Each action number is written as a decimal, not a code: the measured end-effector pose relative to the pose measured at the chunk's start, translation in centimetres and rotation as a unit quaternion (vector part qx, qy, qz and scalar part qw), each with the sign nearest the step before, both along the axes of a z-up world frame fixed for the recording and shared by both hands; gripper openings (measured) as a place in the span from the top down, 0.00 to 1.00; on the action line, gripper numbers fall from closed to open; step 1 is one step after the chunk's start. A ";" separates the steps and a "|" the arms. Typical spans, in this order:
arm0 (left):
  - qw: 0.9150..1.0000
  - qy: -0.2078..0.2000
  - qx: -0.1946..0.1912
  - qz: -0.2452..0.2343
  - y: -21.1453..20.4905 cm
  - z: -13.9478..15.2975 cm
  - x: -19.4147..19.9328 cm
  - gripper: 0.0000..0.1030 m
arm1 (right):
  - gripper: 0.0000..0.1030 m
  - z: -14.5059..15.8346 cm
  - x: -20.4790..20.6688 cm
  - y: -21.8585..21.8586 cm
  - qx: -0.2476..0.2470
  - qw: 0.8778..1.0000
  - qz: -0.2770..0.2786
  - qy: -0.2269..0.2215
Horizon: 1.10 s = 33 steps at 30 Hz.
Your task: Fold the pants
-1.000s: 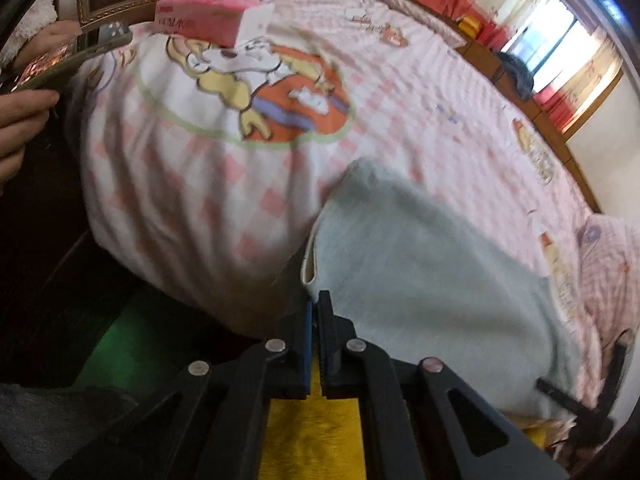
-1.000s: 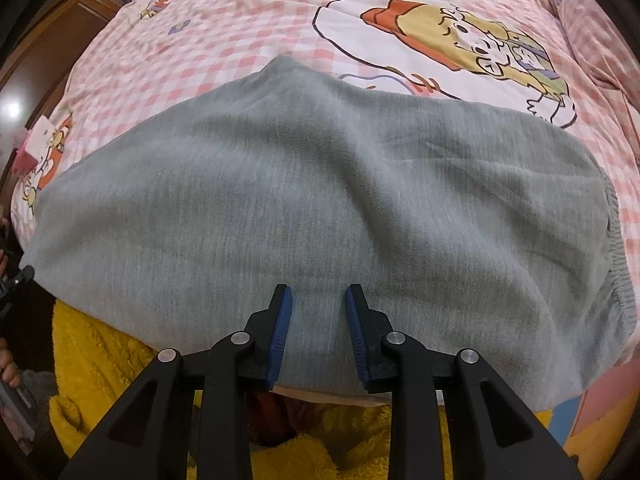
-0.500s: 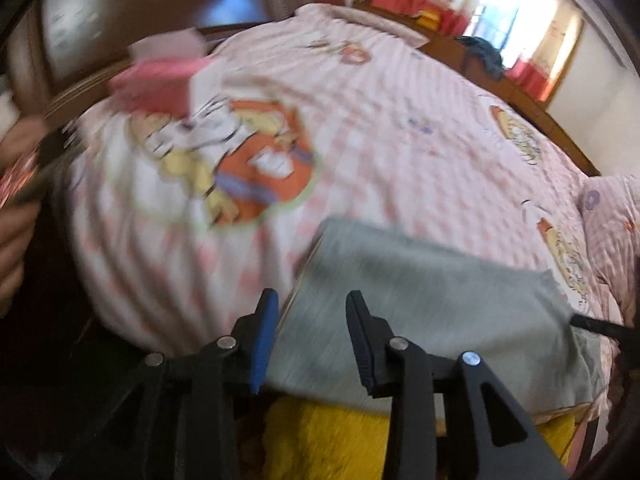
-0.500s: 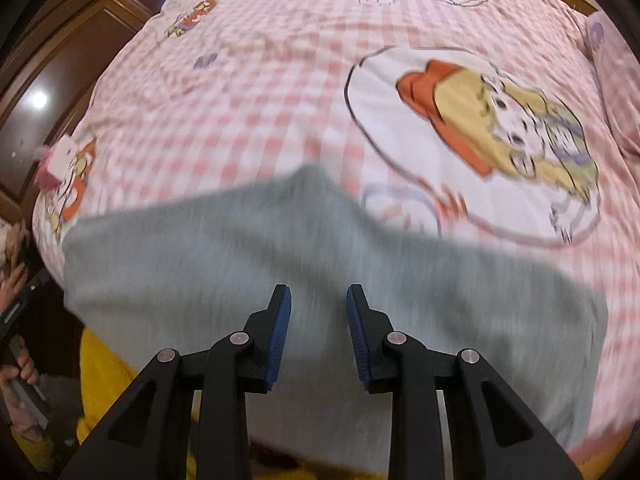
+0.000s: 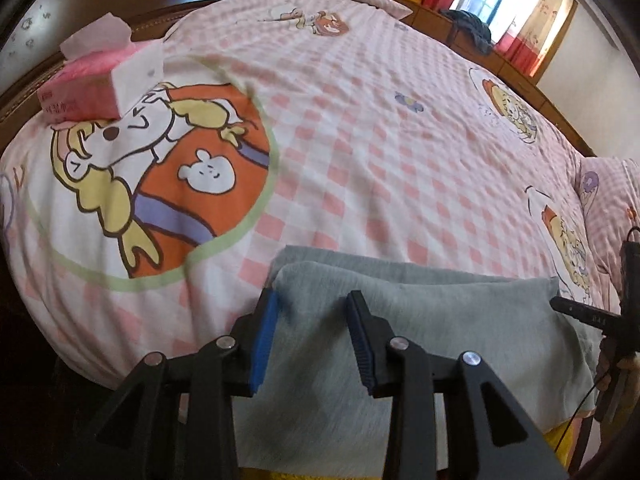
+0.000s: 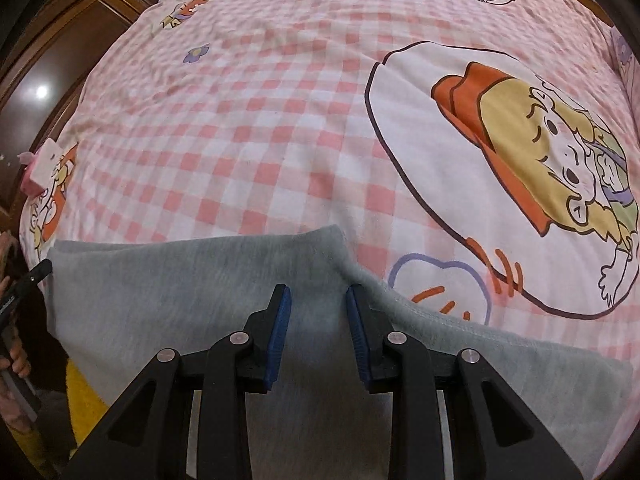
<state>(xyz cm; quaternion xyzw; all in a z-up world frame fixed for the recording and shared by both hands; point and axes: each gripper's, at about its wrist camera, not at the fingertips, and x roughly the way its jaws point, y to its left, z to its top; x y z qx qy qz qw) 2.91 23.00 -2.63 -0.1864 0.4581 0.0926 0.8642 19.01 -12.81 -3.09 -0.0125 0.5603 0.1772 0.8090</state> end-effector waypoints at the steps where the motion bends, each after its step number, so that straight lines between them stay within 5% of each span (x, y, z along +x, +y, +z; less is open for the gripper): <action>1: 1.000 -0.005 -0.001 0.000 -0.1 0.1 0.0 0.76 | 0.71 0.0 0.0 0.0 0.000 1.000 0.001 -0.002; 2: 1.000 -0.010 0.003 0.000 -0.2 0.3 -0.1 0.94 | 0.71 -0.1 0.0 0.0 0.000 1.000 0.002 -0.004; 5: 0.999 -0.023 0.026 -0.005 -0.8 0.9 -0.2 0.95 | 0.71 -0.4 -0.1 -0.2 0.008 1.000 -0.001 -0.014; 8: 0.998 -0.042 0.040 -0.007 -0.9 1.7 -0.1 0.95 | 0.97 -0.3 -0.3 -0.6 0.015 0.999 -0.016 -0.030; 12: 0.999 -0.024 0.032 -0.001 0.0 1.0 1.5 0.95 | 0.99 0.0 0.5 -1.6 0.038 0.997 -0.055 -0.033; 17: 0.999 0.001 0.031 0.009 0.8 -1.2 2.6 0.87 | 0.99 -0.8 1.2 -1.0 0.023 0.998 -0.053 -0.021; 22: 0.999 -0.006 0.031 0.019 1.2 -0.4 1.8 0.75 | 0.98 0.4 1.0 -0.9 0.011 0.999 -0.046 -0.026; 24: 1.000 -0.015 0.017 0.021 1.4 0.4 0.9 0.75 | 0.91 1.7 0.3 -0.4 0.006 0.998 -0.033 -0.046; 27: 0.999 -0.030 0.010 0.013 1.1 1.9 0.0 0.74 | 0.73 3.1 -0.7 1.6 0.012 0.999 0.023 -0.048; 33: 0.999 -0.032 0.012 0.002 -1.0 2.6 -1.8 0.63 | 0.73 3.0 -3.4 9.2 0.062 0.988 0.144 0.002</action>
